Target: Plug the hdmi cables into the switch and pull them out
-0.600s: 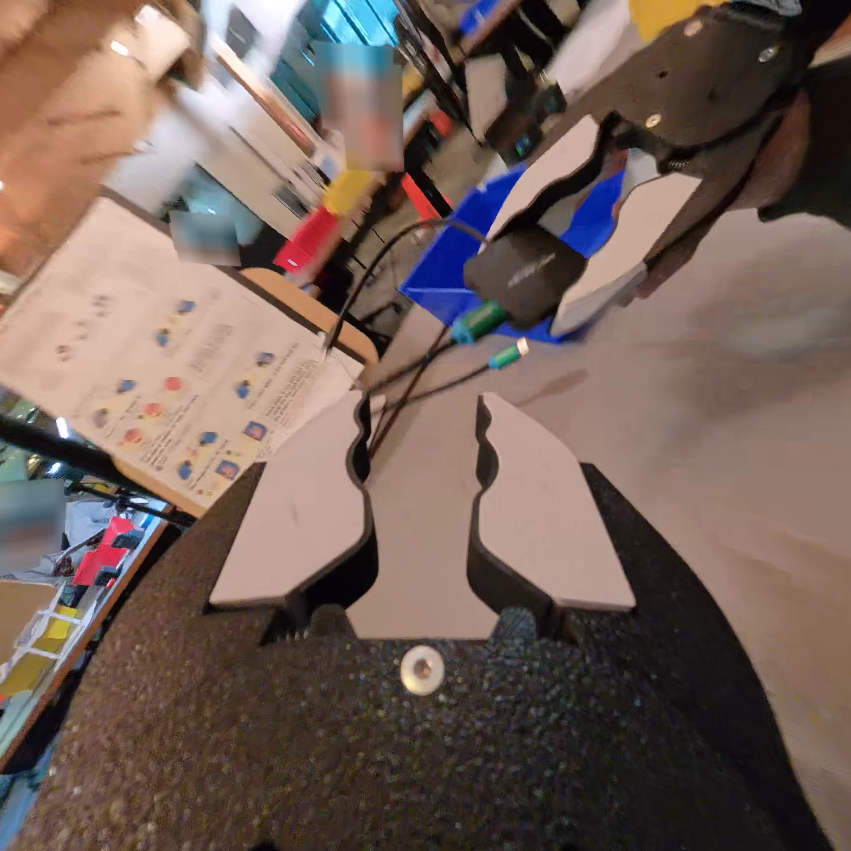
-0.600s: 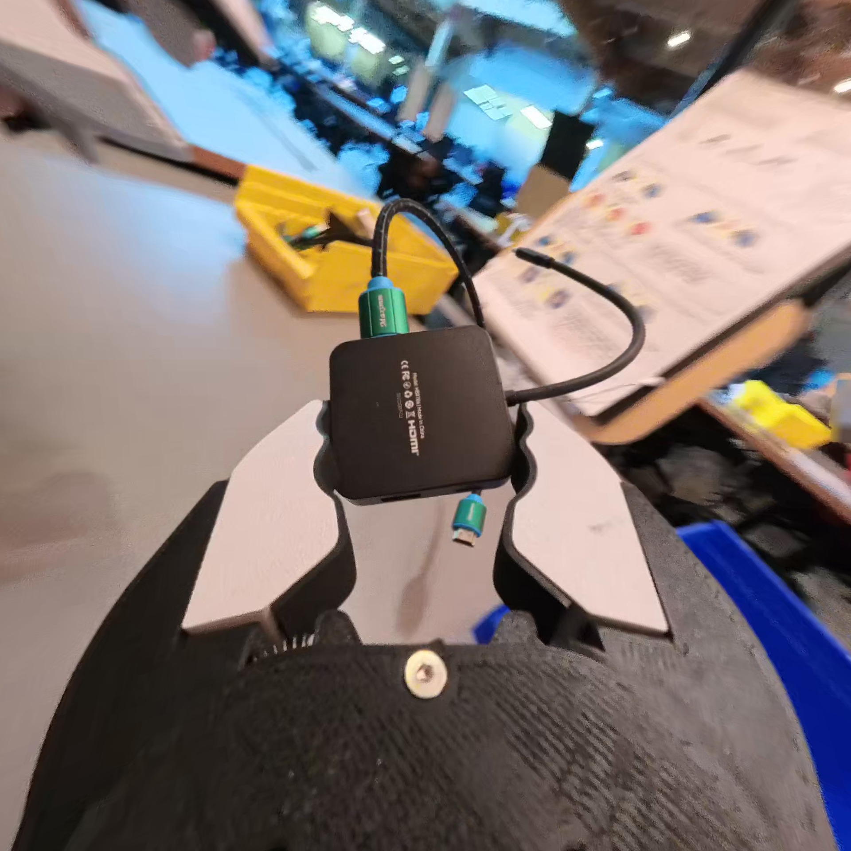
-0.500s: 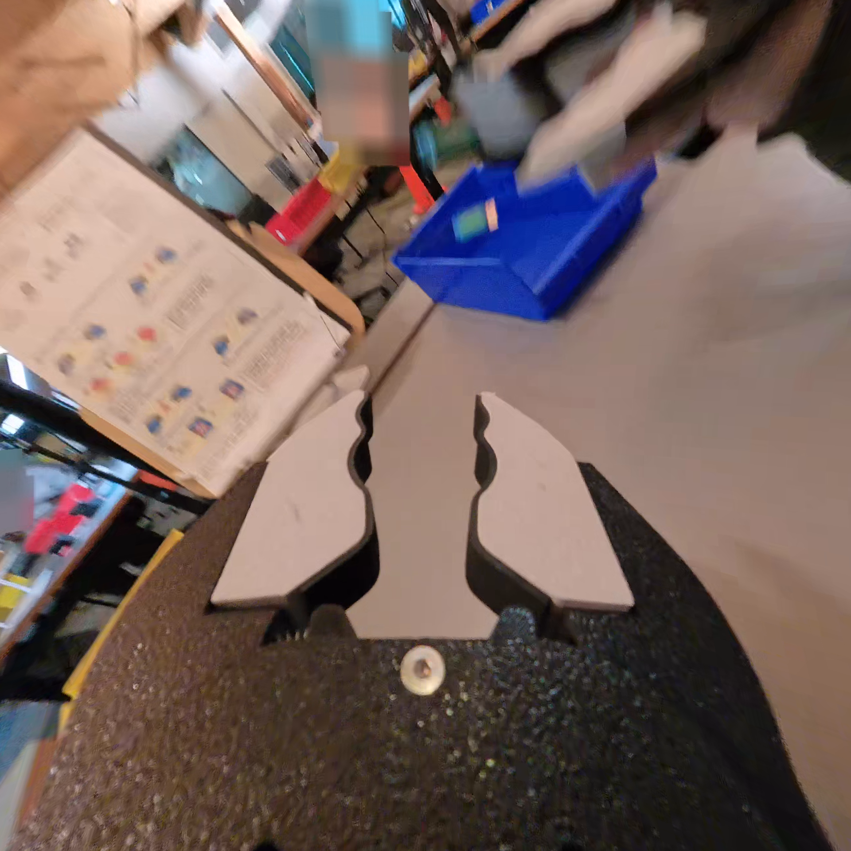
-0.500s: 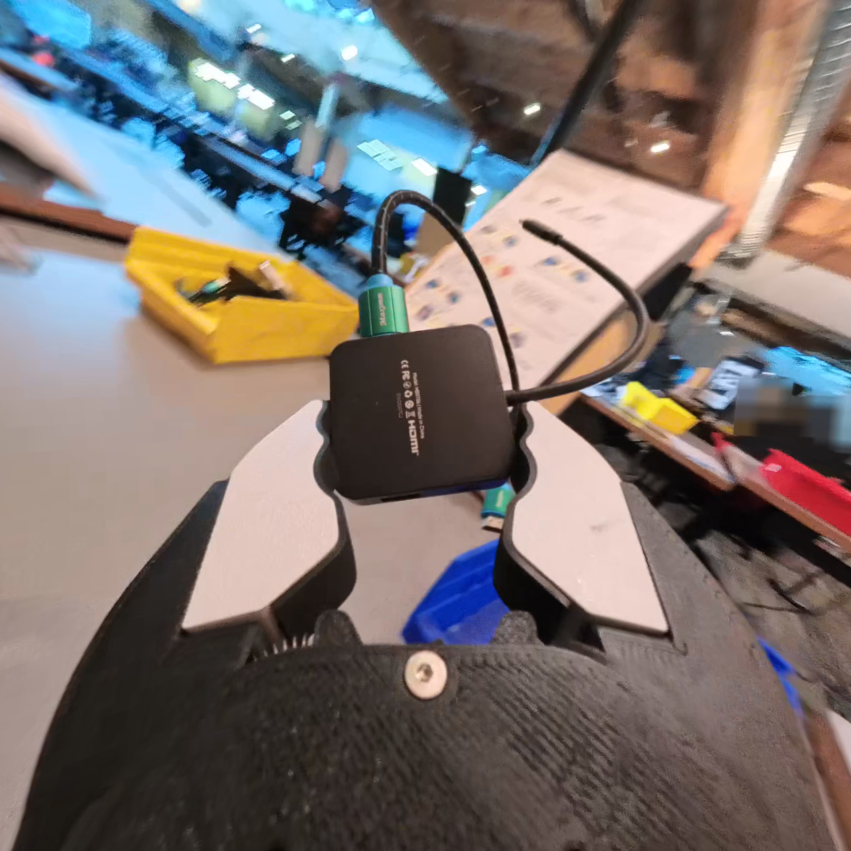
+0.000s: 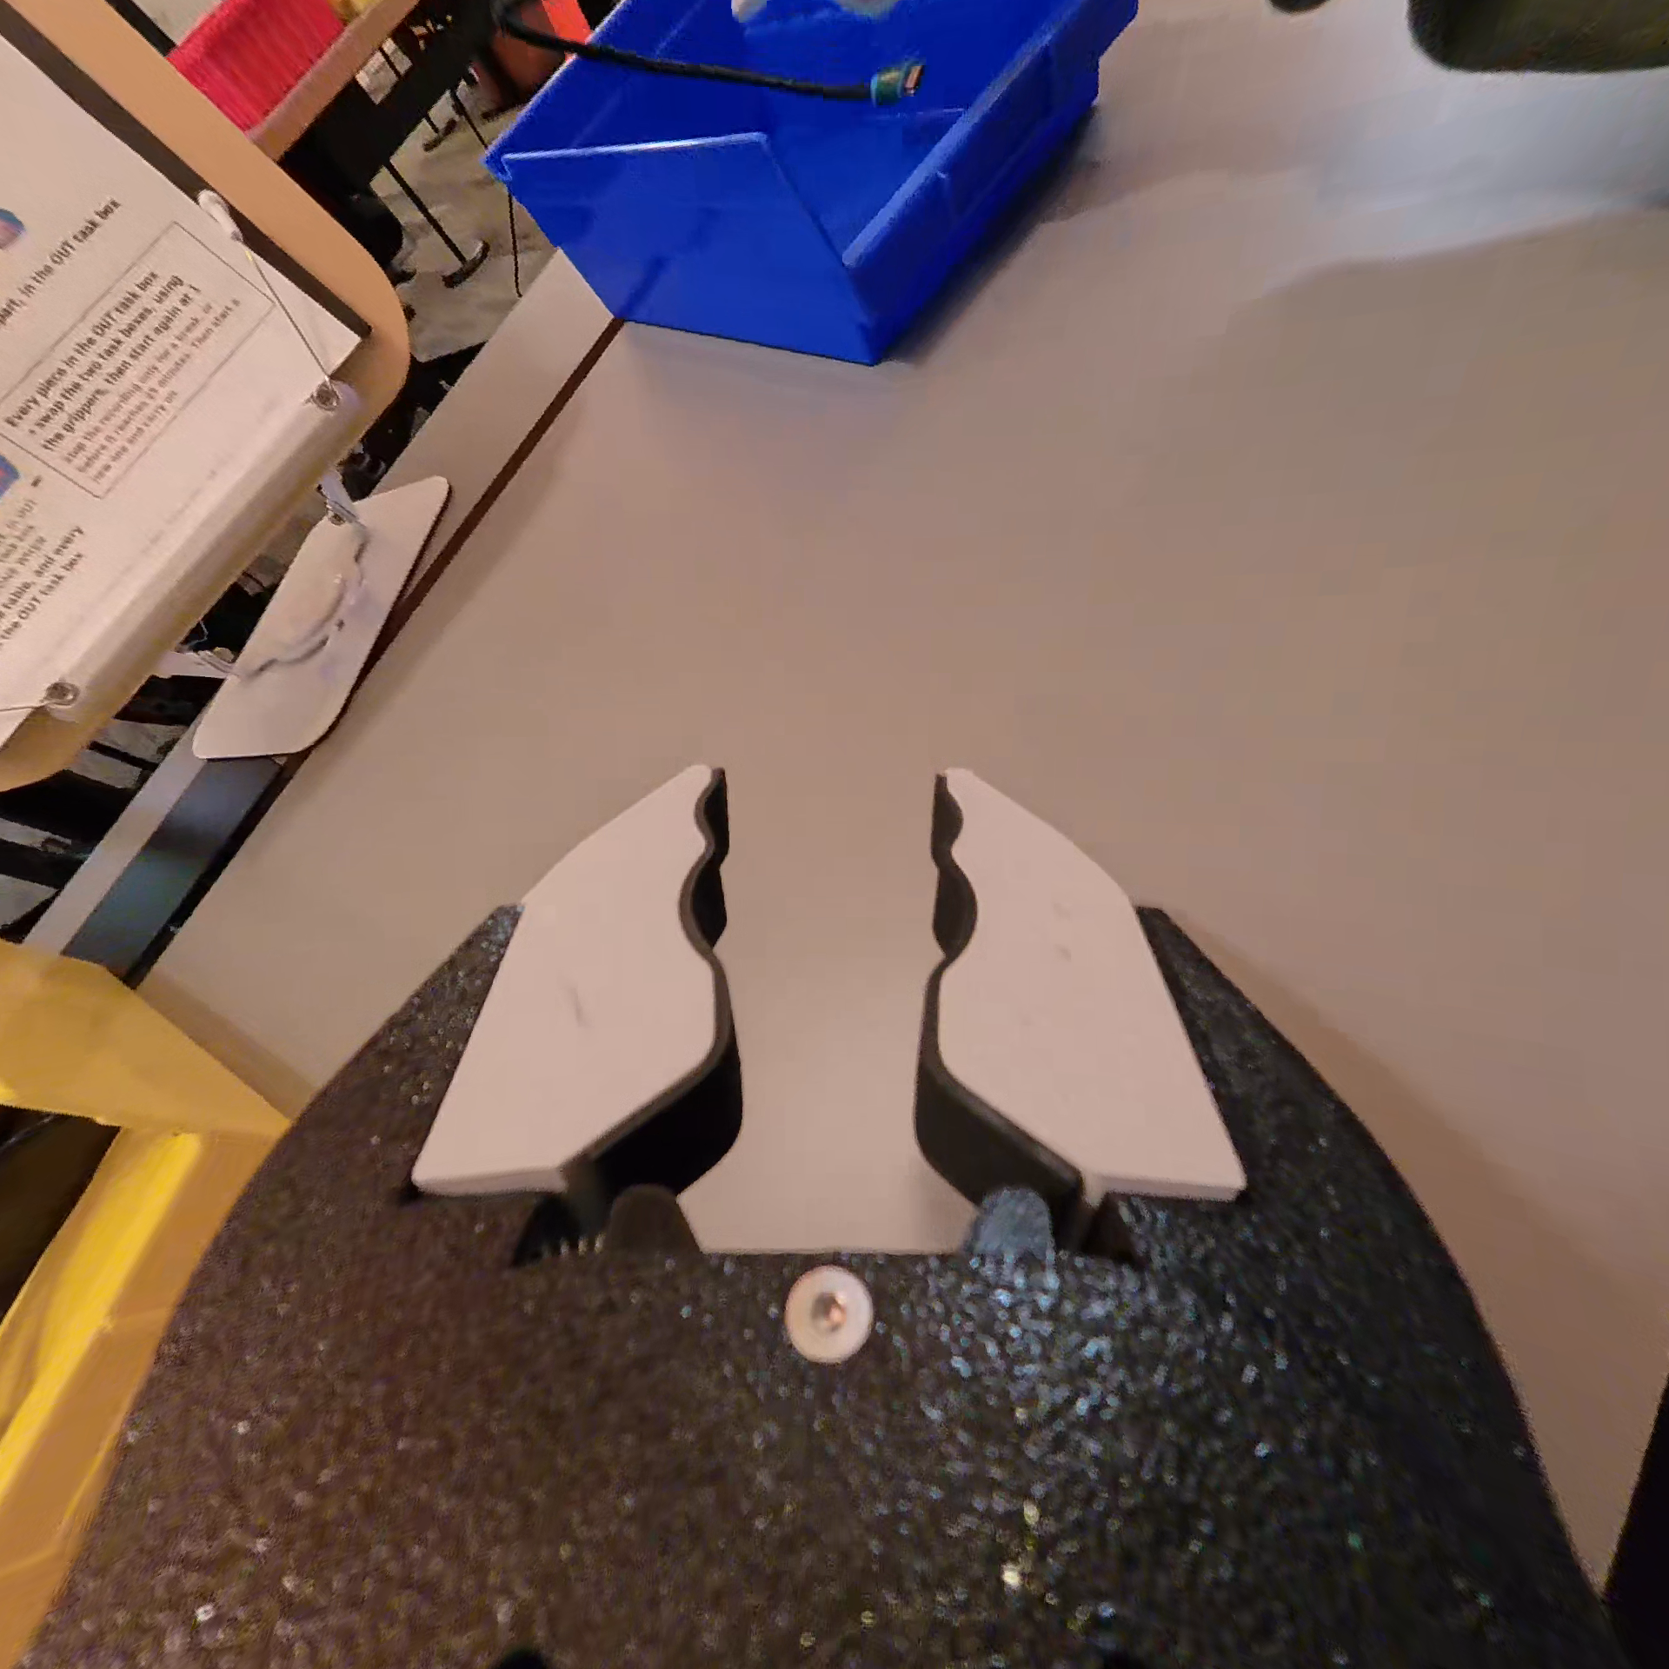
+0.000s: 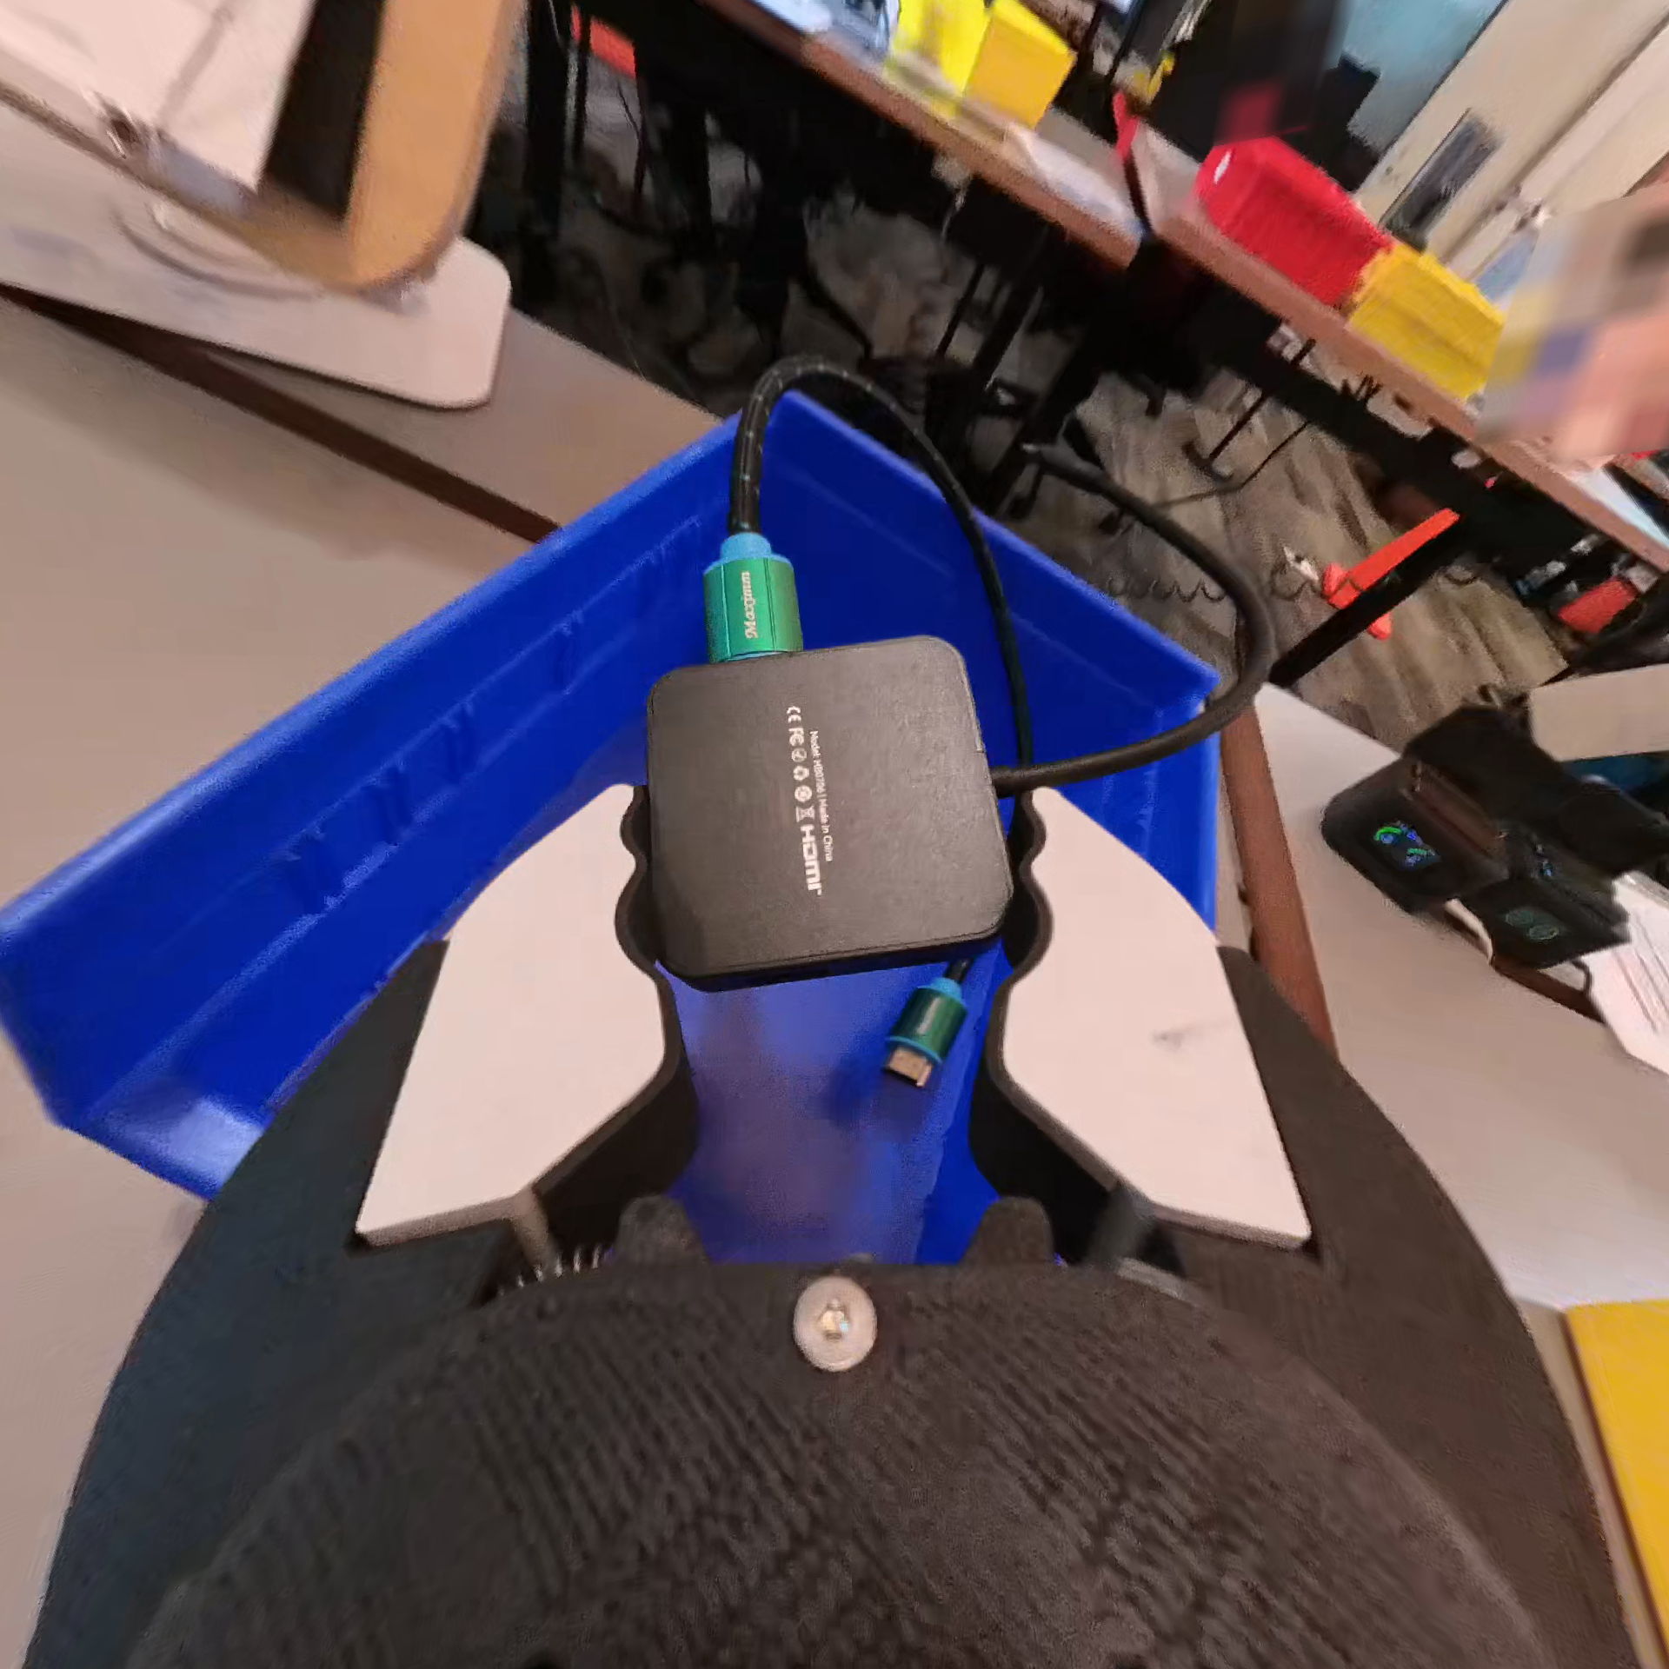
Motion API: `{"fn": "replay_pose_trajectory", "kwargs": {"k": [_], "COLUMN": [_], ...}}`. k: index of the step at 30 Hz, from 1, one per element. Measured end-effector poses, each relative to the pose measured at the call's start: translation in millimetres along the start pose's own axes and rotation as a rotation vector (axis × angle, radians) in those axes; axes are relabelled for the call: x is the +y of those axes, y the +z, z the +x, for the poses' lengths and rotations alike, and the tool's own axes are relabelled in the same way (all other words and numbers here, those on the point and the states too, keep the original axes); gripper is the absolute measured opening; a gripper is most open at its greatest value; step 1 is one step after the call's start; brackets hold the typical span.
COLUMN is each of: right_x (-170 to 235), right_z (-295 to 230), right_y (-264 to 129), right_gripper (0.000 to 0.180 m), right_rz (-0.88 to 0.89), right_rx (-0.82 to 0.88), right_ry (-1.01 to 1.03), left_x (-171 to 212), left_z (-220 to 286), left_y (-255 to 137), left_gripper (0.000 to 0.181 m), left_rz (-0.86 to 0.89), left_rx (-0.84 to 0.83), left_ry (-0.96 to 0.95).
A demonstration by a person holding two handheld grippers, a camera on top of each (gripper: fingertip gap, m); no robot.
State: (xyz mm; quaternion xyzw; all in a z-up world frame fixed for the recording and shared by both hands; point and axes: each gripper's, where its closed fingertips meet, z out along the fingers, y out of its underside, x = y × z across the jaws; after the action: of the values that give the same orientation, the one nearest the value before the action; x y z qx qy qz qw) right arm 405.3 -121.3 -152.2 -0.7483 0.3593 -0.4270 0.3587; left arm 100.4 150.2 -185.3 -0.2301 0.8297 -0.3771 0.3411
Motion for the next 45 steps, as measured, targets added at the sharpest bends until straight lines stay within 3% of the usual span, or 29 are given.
{"fn": "replay_pose_trajectory", "kwargs": {"k": [5,9,12,16,23,27,29,31,34,38,42,45], "right_x": [36.7,38.6,18.6,-23.3,-52.0,-49.8,-43.9,-40.7,-55.9,-57.8,-55.0,-52.5], "right_z": [-34.2,-34.0,-27.2,-27.9,-129.2,-167.7,-178.1,-177.8,-169.8,-150.1,-140.1,-139.9], "right_y": [20.2,9.8,-16.4,-56.7,-66.1,-52.4,-47.8,-49.2,-66.0,-70.2,-69.6,-68.6], "right_gripper": [0.076,0.074,0.099,0.096,0.089,0.087,0.099,0.09,0.082,0.081,0.08,0.081], "right_rz": [-0.134,-0.093,0.003,0.227,0.405,0.399,0.359,0.357,0.477,0.513,0.511,0.495], "right_rx": [-0.094,-0.05,-0.057,-0.104,-0.447,-0.488,-0.467,-0.432,-0.421,-0.363,-0.335,-0.343], "right_ry": [0.001,0.04,0.097,0.232,0.248,0.231,0.159,0.085,0.1,0.131,0.157,0.156], "left_x": [14.9,32.2,47.4,71.7,94.0,123.5,148.5,174.3,203.5,217.2,245.8,248.0], "left_z": [-4.9,-29.5,-59.6,-121.4,-273.6,-364.7,-389.6,-404.8,-427.2,-437.7,-444.7,-444.9], "left_y": [-4.6,-15.3,-26.6,-44.6,-61.8,-48.0,-31.3,-16.1,0.2,32.3,36.9,42.9], "left_gripper": [0.043,0.043,0.043,0.042,0.048,0.055,0.066,0.069,0.068,0.067,0.051,0.061], "left_rz": [-0.013,-0.051,-0.085,-0.165,-0.221,-0.251,-0.349,-0.469,-0.575,-0.629,-0.806,-0.865], "left_rx": [0.03,-0.018,-0.074,-0.203,-0.354,-0.396,-0.36,-0.349,-0.415,-0.425,-0.592,-0.611], "left_ry": [-0.067,-0.111,-0.154,-0.264,-0.719,-1.082,-1.257,-1.363,-1.426,-1.502,-1.458,-1.476]}}
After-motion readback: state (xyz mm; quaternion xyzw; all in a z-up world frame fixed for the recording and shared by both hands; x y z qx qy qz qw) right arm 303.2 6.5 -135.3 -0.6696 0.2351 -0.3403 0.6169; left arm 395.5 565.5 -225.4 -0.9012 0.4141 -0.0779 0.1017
